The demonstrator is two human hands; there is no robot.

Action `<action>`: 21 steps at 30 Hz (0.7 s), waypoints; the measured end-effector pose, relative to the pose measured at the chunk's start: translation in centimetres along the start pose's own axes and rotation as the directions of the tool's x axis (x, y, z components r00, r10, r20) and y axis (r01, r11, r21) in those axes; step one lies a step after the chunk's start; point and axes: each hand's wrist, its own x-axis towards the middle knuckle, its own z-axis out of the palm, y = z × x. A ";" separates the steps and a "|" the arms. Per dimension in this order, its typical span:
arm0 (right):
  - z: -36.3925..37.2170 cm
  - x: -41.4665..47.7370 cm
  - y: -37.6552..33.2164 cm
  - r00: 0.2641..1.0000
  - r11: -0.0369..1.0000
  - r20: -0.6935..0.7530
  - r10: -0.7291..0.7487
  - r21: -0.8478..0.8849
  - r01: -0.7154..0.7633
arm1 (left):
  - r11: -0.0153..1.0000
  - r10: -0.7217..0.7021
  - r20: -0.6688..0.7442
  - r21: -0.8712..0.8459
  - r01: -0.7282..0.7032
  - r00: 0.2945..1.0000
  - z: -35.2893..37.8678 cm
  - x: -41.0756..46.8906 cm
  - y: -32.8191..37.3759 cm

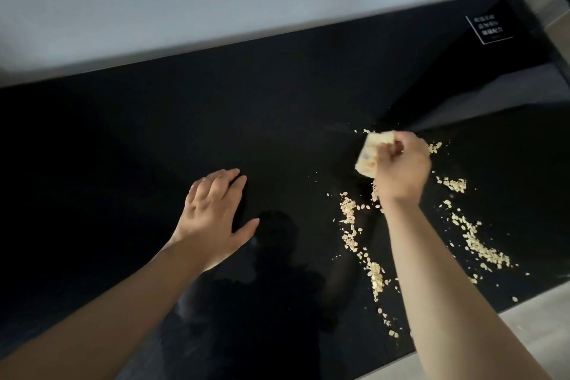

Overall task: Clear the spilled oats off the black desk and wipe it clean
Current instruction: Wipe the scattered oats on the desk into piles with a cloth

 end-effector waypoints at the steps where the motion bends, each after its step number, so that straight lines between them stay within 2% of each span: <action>1: -0.8 0.3 0.9 0.999 0.999 -0.019 0.032 -0.016 -0.033 | 1.000 0.003 0.010 0.019 -0.003 1.000 0.1 0.0 0.0; 4: -2.6 0.5 1.9 0.994 0.996 -0.072 0.085 0.004 -0.085 | 0.997 0.030 0.023 0.070 -0.031 0.999 0.4 -0.1 -0.2; 6: -3.1 -0.6 1.1 0.997 0.996 -0.068 0.033 0.086 -0.027 | 0.997 0.032 0.018 0.064 -0.033 0.999 0.6 -0.2 -0.4; 13: 0.8 -7.8 -5.8 0.958 0.949 0.168 -0.233 0.255 0.186 | 0.998 0.045 0.019 0.034 -0.046 0.999 0.3 -0.4 -0.6; 17: 3.0 -8.7 -6.4 0.928 0.954 0.261 -0.265 0.212 0.212 | 0.998 0.062 0.027 0.006 -0.062 0.998 0.2 -0.5 -0.9; 21: 1.9 -6.8 -4.5 0.944 0.972 0.240 -0.225 0.118 0.202 | 0.999 0.052 0.024 -0.003 -0.052 0.998 0.1 -0.5 -0.7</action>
